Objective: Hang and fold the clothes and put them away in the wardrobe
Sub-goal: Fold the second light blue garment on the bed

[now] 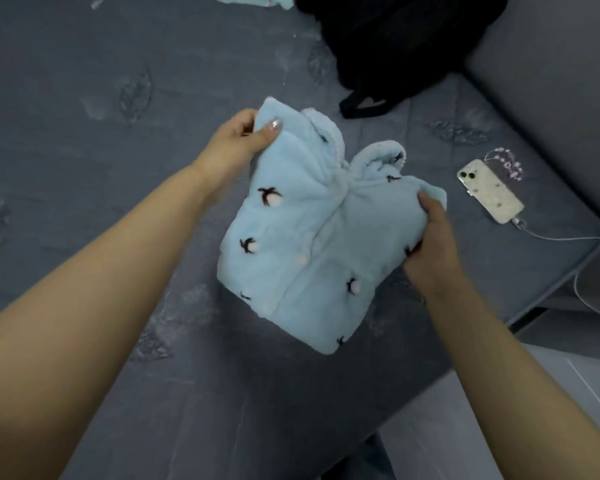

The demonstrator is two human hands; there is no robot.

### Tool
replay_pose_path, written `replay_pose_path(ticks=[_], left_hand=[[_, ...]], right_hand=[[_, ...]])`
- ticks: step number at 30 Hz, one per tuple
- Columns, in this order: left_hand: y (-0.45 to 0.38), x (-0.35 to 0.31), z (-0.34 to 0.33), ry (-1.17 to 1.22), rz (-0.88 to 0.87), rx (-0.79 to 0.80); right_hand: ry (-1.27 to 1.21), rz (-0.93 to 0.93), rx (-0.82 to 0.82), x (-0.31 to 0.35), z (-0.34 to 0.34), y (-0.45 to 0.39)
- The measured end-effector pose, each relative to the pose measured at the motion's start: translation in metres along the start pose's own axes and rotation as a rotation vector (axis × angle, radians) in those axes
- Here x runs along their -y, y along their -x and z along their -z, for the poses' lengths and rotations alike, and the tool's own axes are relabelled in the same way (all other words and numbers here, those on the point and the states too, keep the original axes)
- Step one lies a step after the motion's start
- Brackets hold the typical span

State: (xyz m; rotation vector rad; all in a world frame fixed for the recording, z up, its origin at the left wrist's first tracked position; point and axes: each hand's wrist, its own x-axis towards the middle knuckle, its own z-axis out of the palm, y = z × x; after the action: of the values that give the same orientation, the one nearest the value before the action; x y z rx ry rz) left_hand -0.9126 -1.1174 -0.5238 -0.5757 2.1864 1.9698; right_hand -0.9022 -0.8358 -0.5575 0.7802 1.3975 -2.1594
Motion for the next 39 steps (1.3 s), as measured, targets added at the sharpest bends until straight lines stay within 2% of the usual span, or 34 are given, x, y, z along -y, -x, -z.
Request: replay_pose_path(ticks=[3,5,6,8,9,10,13,16,19,22,25,28,31,34,39], left_hand=[[-0.054,0.025,-0.035,0.077,0.078,-0.055],[-0.07,0.051,-0.045,0.032,0.228,-0.054],[-0.071,0.064,-0.045,0.012,0.359,0.001],[-0.061,0.092,-0.036,0.057,0.605,0.213],[-0.05,0.105,-0.029,0.121,0.64,0.311],[-0.037,0.115,-0.021,0.18,0.628,0.359],[0.006,0.123,0.0,0.255,0.642,0.361],[0.041,0.126,0.006,0.306,0.677,0.401],[0.065,0.129,-0.007,0.352,0.681,0.398],[0.092,0.14,-0.028,0.408,0.737,0.398],[0.136,0.157,-0.05,0.459,0.817,0.434],[0.184,0.173,-0.072,0.363,0.76,0.395],[0.214,0.182,-0.092,0.293,0.58,0.176],[0.224,0.186,-0.105,0.266,0.495,-0.006],[0.233,0.185,-0.109,0.228,0.35,0.003]], right_hand=[[0.025,-0.014,-0.051,0.005,0.014,-0.058],[0.127,-0.013,-0.161,-0.005,0.027,-0.091],[0.163,-0.031,-0.199,-0.011,0.033,-0.101],[0.185,-0.082,-0.223,-0.023,0.044,-0.112],[0.182,-0.09,-0.212,-0.028,0.05,-0.111],[0.177,-0.089,-0.181,-0.032,0.055,-0.106],[0.178,-0.139,-0.028,-0.054,0.062,-0.075],[0.272,-0.249,0.027,-0.092,0.062,-0.029],[0.298,-0.194,0.172,-0.112,0.055,-0.002],[0.382,-0.103,0.178,-0.094,0.055,-0.005],[0.702,-0.046,0.143,-0.059,0.064,-0.012],[0.881,-0.045,0.155,-0.037,0.08,-0.015],[0.798,-0.075,0.1,-0.039,0.111,-0.005],[0.723,-0.125,0.022,-0.055,0.142,0.022],[0.678,-0.098,-0.003,-0.074,0.152,0.041]])
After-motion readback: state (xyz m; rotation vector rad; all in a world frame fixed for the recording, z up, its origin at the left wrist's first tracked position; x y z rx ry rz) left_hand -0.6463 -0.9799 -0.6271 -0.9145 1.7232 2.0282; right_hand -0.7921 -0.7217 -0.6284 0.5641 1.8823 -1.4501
